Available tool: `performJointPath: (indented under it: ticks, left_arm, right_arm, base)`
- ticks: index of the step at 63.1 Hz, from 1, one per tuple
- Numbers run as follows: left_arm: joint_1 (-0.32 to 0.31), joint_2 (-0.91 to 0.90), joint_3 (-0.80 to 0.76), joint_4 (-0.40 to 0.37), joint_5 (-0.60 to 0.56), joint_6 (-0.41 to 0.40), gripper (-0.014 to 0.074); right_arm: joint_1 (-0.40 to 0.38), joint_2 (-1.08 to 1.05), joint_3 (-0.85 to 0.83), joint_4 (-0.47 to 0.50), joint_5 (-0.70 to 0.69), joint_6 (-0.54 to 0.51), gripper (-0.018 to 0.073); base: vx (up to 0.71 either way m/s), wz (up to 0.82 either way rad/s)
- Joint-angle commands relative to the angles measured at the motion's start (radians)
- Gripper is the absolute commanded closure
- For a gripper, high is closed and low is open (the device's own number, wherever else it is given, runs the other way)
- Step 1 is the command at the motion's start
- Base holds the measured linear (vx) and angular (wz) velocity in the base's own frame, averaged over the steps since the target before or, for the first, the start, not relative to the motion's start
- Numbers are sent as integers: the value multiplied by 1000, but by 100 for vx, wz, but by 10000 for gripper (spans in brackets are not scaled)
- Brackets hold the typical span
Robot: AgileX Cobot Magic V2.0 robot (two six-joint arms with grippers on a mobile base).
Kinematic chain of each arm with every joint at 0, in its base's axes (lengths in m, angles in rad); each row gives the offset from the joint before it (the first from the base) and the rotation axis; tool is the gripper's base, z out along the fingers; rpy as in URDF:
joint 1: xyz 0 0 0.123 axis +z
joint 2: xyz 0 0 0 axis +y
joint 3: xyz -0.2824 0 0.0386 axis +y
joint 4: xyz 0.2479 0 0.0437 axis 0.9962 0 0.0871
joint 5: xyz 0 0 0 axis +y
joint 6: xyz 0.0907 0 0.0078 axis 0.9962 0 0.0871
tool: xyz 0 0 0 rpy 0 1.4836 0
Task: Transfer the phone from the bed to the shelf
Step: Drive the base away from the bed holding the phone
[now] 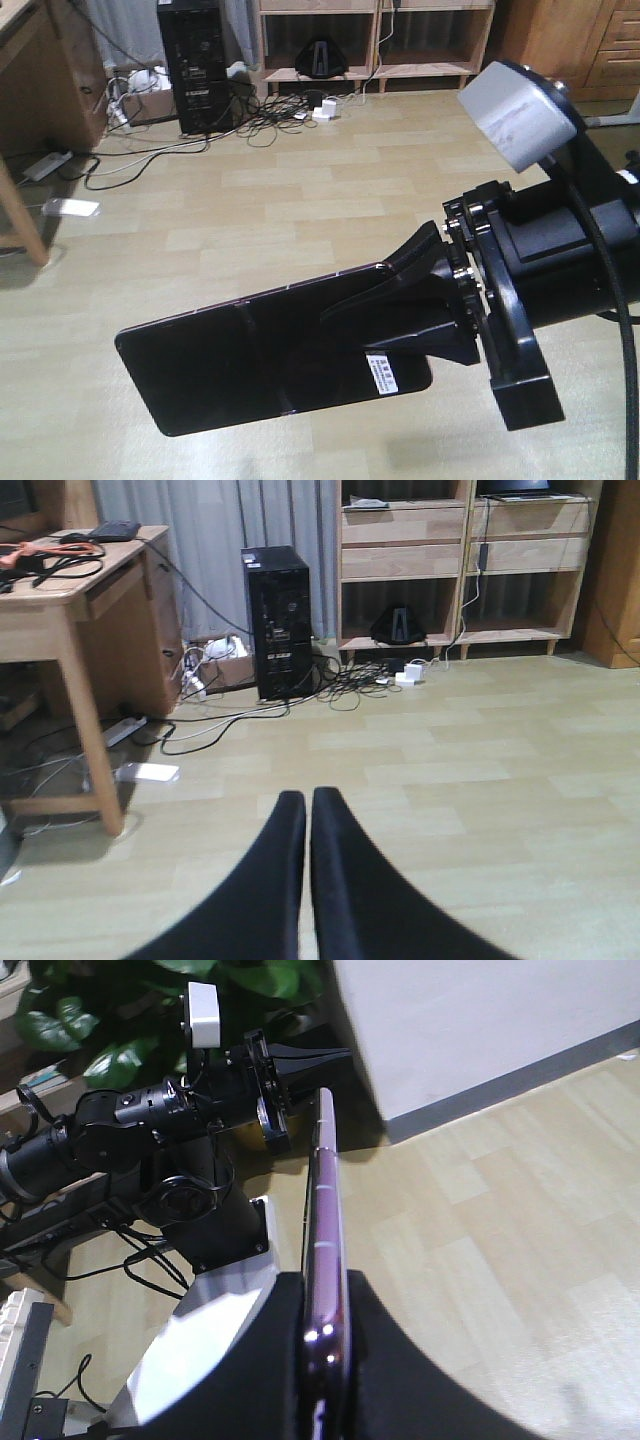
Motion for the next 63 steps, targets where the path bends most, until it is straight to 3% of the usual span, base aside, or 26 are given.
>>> performJointPath:
  ticks: [1, 63]
  left_arm:
    - [0, -8, 7, -9, -70, 0, 595]
    - [0, -8, 7, -9, -70, 0, 595]
  right_arm:
    - [-1, -25, -27, 94, 55, -2, 561]
    - [-1, -25, -27, 94, 55, -2, 561]
  base:
    - [36, -12]
    - [37, -17]
